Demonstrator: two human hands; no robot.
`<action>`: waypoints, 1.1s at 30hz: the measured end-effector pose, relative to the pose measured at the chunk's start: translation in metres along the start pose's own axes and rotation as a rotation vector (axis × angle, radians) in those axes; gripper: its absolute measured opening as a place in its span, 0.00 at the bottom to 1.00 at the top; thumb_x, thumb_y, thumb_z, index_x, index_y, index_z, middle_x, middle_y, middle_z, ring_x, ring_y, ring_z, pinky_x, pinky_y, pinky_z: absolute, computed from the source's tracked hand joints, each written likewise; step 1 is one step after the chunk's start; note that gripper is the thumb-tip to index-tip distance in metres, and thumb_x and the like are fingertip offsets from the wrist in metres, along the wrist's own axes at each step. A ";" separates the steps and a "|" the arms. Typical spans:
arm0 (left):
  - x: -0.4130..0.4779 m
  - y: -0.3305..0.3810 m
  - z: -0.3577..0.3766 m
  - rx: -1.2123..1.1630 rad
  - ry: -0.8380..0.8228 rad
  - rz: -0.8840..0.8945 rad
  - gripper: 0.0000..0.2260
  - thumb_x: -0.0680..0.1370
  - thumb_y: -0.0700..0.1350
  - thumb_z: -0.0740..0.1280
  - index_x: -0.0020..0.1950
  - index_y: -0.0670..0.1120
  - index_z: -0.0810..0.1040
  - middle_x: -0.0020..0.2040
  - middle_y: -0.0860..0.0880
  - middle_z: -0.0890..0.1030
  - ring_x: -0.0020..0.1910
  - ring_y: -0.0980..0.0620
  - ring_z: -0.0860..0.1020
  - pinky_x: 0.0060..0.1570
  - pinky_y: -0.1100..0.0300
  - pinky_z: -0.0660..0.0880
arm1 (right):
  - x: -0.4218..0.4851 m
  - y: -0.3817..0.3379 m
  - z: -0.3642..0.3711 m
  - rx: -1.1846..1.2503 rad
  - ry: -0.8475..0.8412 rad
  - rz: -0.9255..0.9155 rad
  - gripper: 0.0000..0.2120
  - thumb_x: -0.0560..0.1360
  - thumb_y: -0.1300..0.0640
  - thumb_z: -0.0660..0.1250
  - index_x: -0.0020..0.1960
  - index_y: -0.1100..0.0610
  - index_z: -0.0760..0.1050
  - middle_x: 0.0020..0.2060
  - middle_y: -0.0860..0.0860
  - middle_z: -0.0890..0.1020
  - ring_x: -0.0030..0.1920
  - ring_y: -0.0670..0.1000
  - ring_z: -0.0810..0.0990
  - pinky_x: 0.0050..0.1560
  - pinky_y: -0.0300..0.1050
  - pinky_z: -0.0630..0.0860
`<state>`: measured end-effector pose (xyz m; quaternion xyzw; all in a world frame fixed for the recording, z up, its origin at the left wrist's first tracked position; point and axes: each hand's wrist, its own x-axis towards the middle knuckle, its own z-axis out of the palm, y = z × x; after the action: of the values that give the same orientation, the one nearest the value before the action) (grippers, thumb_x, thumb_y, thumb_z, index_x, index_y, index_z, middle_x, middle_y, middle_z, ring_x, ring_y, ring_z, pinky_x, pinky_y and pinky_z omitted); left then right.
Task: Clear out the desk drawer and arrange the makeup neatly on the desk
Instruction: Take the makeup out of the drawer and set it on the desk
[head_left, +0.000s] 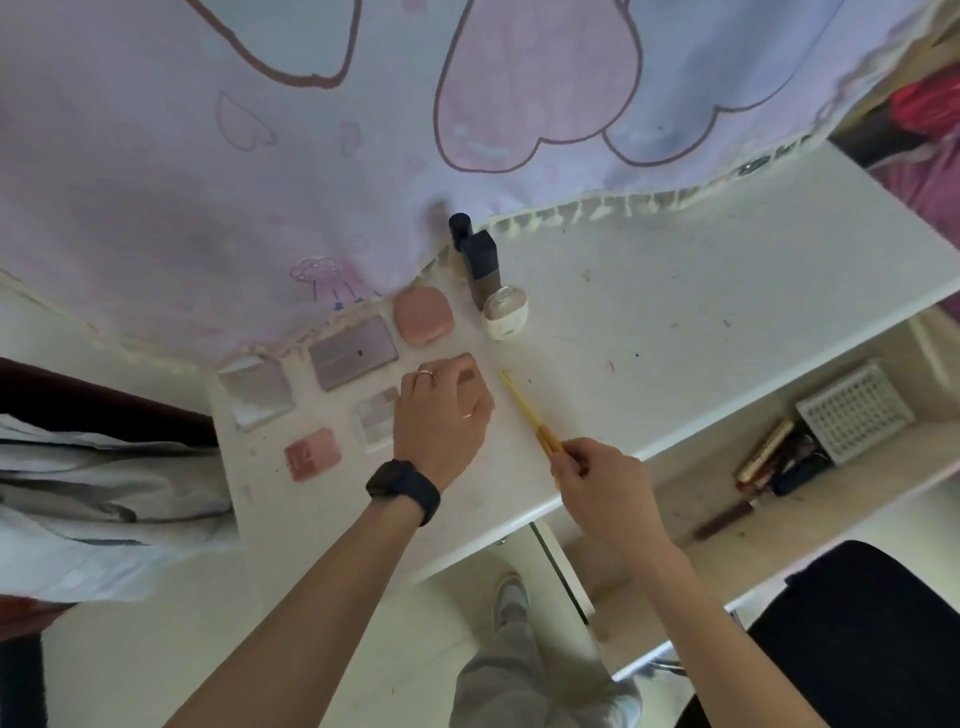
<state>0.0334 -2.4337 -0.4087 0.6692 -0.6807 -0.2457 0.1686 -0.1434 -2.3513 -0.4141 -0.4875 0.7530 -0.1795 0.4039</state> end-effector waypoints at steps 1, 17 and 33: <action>0.001 -0.004 0.001 0.081 -0.019 0.051 0.17 0.76 0.47 0.69 0.64 0.52 0.76 0.60 0.47 0.77 0.61 0.44 0.71 0.57 0.53 0.69 | 0.003 -0.001 0.001 -0.043 -0.001 -0.010 0.09 0.81 0.53 0.62 0.49 0.52 0.81 0.32 0.46 0.81 0.32 0.45 0.77 0.31 0.33 0.69; 0.014 -0.008 0.022 0.475 -0.149 0.361 0.20 0.78 0.53 0.69 0.70 0.56 0.76 0.70 0.46 0.73 0.72 0.42 0.69 0.66 0.46 0.66 | 0.004 0.013 0.025 -0.424 0.200 -0.212 0.13 0.82 0.49 0.60 0.61 0.49 0.79 0.50 0.48 0.80 0.48 0.53 0.76 0.38 0.46 0.74; 0.015 -0.007 0.018 0.474 -0.133 0.361 0.14 0.76 0.45 0.68 0.62 0.52 0.80 0.67 0.47 0.75 0.70 0.45 0.71 0.65 0.47 0.67 | 0.005 0.018 0.043 -0.231 0.260 -0.290 0.12 0.80 0.50 0.66 0.59 0.54 0.80 0.49 0.51 0.79 0.48 0.55 0.75 0.46 0.49 0.79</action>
<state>0.0283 -2.4465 -0.4289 0.5404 -0.8367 -0.0891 0.0037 -0.1219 -2.3421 -0.4545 -0.6064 0.7362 -0.2097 0.2151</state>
